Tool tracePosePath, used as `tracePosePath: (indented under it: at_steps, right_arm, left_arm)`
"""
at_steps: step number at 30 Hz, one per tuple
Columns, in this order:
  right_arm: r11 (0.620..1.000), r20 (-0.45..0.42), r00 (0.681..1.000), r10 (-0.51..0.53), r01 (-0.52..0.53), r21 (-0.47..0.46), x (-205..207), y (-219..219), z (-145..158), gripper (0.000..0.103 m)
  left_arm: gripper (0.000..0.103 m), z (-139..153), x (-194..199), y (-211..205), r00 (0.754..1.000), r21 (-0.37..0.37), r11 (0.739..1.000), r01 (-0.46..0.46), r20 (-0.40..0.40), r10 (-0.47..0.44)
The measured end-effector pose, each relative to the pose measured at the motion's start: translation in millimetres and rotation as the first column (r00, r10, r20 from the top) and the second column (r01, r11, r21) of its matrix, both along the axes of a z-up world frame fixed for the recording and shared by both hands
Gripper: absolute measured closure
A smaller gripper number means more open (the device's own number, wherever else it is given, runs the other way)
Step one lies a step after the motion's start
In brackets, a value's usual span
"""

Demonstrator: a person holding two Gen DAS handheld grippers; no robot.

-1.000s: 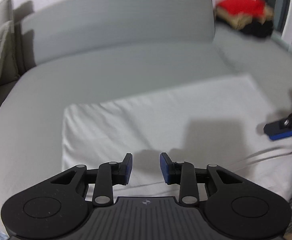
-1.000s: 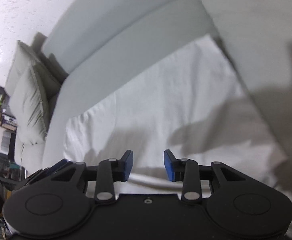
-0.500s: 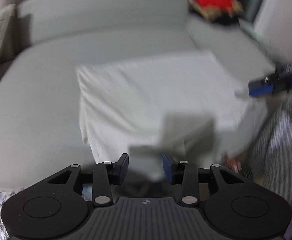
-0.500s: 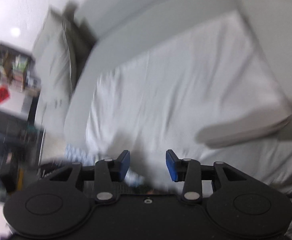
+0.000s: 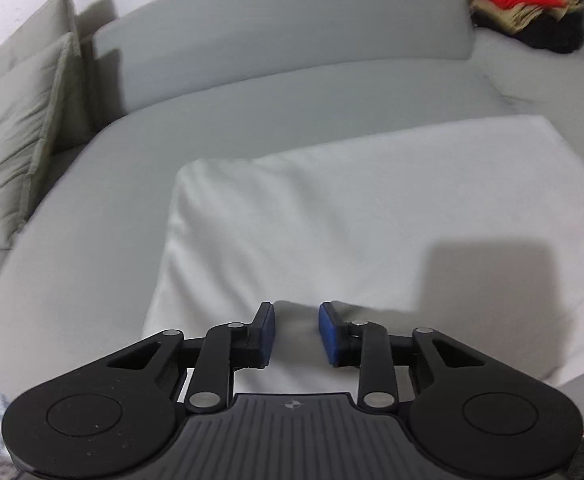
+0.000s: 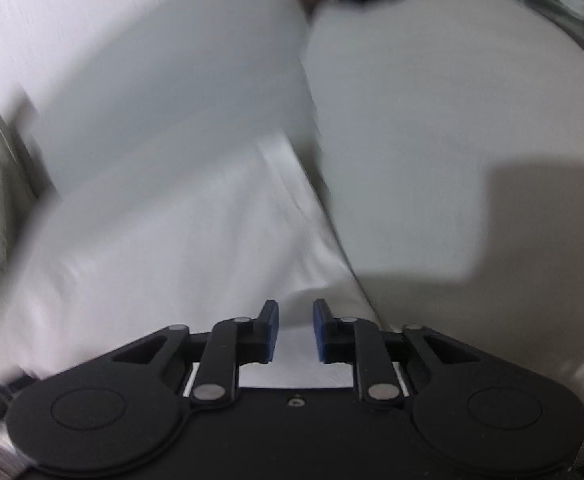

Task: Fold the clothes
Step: 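Open both grippers and raise them above the folded sweatshirt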

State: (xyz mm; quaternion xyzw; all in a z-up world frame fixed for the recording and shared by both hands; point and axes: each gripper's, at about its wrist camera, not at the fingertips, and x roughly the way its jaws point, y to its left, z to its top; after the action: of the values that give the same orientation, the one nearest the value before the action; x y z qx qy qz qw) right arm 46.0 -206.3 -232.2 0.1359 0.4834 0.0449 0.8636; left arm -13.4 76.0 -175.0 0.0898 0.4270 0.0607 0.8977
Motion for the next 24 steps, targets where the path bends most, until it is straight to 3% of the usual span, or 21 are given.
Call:
tracePosePath:
  at_steps: [1,4,7,9,12,15,17,19,20,24]
  right_arm:
    - [1.000,0.003,1.000,-0.006,0.006,-0.016,-3.8,-1.4,2.7,0.103]
    - [0.998,0.013,1.000,-0.024,0.025,-0.065,-15.2,-5.6,10.9,0.103]
    - [0.993,0.024,0.999,-0.042,0.044,-0.113,-26.6,-9.8,19.1,0.103]
    - [0.989,0.038,0.998,-0.053,0.058,-0.139,-34.1,-12.4,25.4,0.096]
    - [0.996,0.065,0.998,-0.013,0.019,-0.091,-37.1,-6.0,36.1,0.096]
    - [0.998,0.067,0.997,0.045,-0.042,-0.045,-37.6,2.6,43.1,0.096]
    - [0.996,0.069,0.994,0.083,-0.083,-0.015,-38.0,8.4,47.7,0.096]
    - [0.992,0.073,0.990,0.122,-0.123,0.015,-38.4,14.1,52.4,0.095]
    - [0.989,0.075,0.987,0.141,-0.144,0.031,-38.6,17.0,54.7,0.095]
    - [0.970,0.087,0.972,0.216,-0.224,0.090,-39.3,28.5,64.0,0.090]
  left_arm:
    - [0.071,2.2,-3.6,3.0,1.000,0.007,1.000,-0.004,0.001,0.004]
    - [0.070,9.2,-13.9,12.6,1.000,0.023,1.000,-0.018,-0.001,0.018]
    - [0.071,17.3,-24.6,25.3,0.998,-0.020,0.998,-0.060,0.018,0.061]
    - [0.071,24.8,-29.8,26.5,0.997,-0.051,0.997,-0.054,0.056,0.057]
    - [0.072,34.4,-33.3,24.7,0.993,-0.110,0.994,-0.004,0.118,0.017]
    - [0.072,22.9,-22.0,0.9,0.994,-0.131,0.987,0.089,0.072,-0.080]
    - [0.071,6.2,-21.6,-15.9,0.990,-0.052,0.990,0.129,-0.052,-0.132]
    - [0.071,7.8,-35.1,-22.4,0.982,0.039,0.983,0.178,-0.066,-0.175]
    - [0.071,11.5,-39.7,-20.2,0.980,0.038,0.982,0.184,-0.079,-0.181]
    - [0.071,37.6,-33.0,5.1,0.987,-0.061,0.985,0.159,0.024,-0.158]
